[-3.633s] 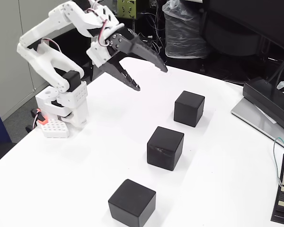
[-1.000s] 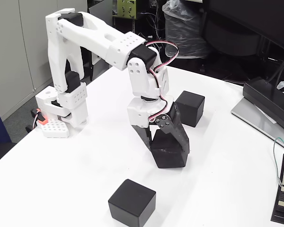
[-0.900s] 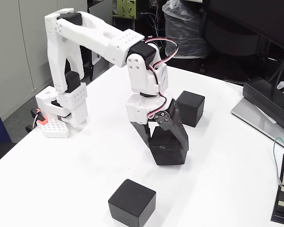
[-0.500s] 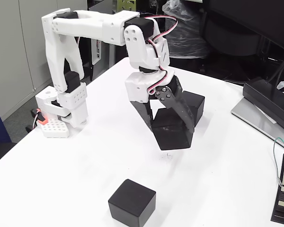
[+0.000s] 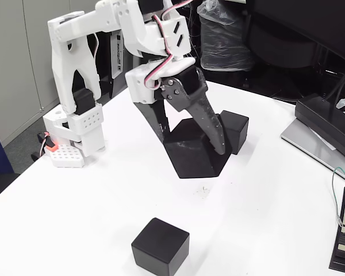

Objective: Stack the 3 blocks

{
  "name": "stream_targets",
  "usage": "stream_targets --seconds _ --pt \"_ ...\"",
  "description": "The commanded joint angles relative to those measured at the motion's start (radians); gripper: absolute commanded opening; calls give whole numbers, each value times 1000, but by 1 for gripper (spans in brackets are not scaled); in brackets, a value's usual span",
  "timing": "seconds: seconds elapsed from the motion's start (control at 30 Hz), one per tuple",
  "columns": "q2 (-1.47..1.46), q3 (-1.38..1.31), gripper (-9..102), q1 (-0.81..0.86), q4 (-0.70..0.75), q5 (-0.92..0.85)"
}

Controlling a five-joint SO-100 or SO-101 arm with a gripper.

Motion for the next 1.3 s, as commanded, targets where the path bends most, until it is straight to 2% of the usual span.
stream_targets --seconds 0.0,0.3,0.47,0.73,0.97,1.27 --pt "38 -46 -1 46 9 -69" --pt "34 -44 -1 273 -3 -235" --pt "-2 -43 -1 347 -3 -322" --pt "-229 -61 -1 347 -32 -342" --pt "-249 -52 -1 347 -164 -341" --pt "-250 -44 0 347 -176 -344"
